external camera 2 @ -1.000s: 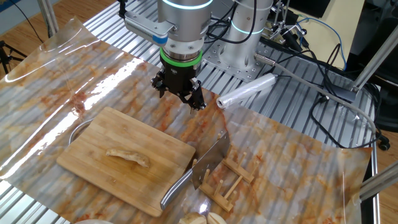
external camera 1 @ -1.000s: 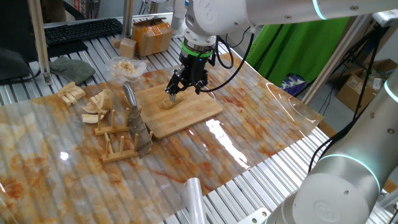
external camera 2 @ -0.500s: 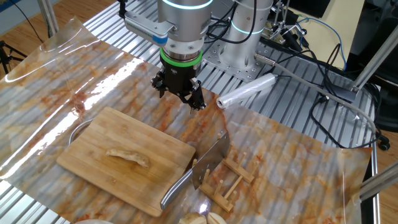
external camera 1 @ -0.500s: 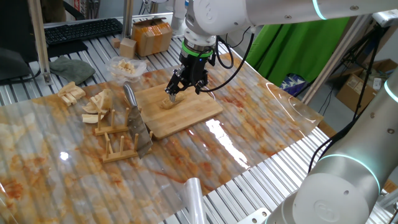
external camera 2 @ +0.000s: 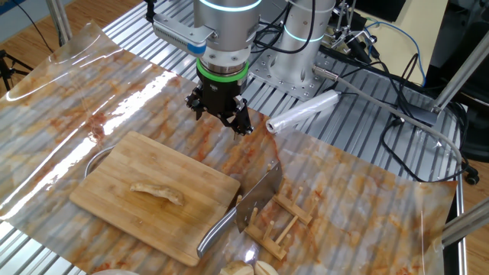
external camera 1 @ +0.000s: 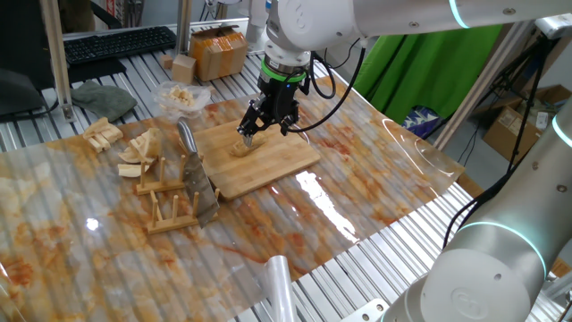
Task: Slice the lotus root
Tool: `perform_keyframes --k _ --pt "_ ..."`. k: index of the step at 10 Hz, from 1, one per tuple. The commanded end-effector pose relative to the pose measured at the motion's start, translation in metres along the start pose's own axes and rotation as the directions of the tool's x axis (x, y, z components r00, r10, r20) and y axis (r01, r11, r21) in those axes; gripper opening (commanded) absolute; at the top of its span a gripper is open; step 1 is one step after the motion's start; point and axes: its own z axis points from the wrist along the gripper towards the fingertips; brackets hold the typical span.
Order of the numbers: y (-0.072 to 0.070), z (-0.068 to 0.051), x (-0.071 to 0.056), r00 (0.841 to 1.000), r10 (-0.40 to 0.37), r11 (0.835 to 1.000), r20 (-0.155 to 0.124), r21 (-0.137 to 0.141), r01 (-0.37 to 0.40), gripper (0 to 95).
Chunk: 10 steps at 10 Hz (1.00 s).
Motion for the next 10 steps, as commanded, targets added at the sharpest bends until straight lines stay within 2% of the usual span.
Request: perform_keyframes --k 1,2,10 --pt "0.0000 0.0000 0.0000 1.000 0.000 1.000 0.000 0.000 0.000 95.0" --pt "0.0001 0.0004 0.0002 0.997 0.066 0.997 0.025 -0.050 -0.065 0.0" --pt "0.0012 0.0033 0.0015 0.996 0.079 0.996 0.027 -0.053 -0.078 0.0"
